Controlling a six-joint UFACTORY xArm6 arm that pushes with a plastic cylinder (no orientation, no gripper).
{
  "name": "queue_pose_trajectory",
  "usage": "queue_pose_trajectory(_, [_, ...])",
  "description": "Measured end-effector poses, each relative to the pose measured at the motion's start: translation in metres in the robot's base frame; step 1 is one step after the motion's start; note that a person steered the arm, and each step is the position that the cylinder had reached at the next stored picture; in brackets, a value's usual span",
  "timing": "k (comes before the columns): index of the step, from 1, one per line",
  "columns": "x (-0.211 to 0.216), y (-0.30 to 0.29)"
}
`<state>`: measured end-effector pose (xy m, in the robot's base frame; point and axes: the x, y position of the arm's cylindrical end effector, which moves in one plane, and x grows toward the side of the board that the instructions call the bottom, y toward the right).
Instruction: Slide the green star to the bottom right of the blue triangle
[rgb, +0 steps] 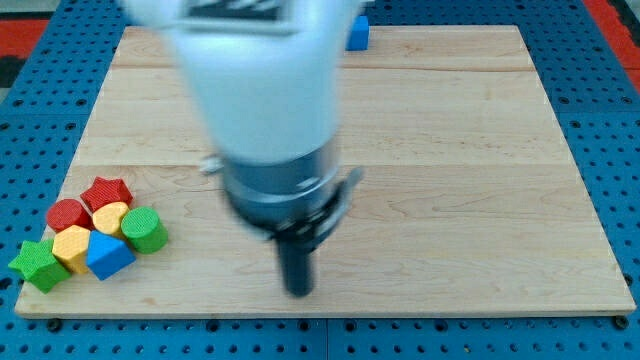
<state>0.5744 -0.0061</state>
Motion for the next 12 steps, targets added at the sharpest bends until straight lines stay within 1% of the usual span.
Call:
queue_pose_trajectory(1, [-0.098,-0.020])
queue_pose_trajectory(2, [-0.172,-0.120])
queue_pose_trajectory(3, [-0.177,-0.248])
queue_pose_trajectory(4, [-0.174,-0.299])
queue_pose_trajectory(5, [-0.174,-0.299])
queue_pose_trajectory(6, [-0.104,-0.291])
queue_pose_trajectory(7, [-0.055,-0.291])
queue_pose_trajectory(8, [-0.020,-0.296])
queue_pose_trajectory(11, [0.001,-0.298])
queue_pose_trajectory(12, [0.043,-0.295])
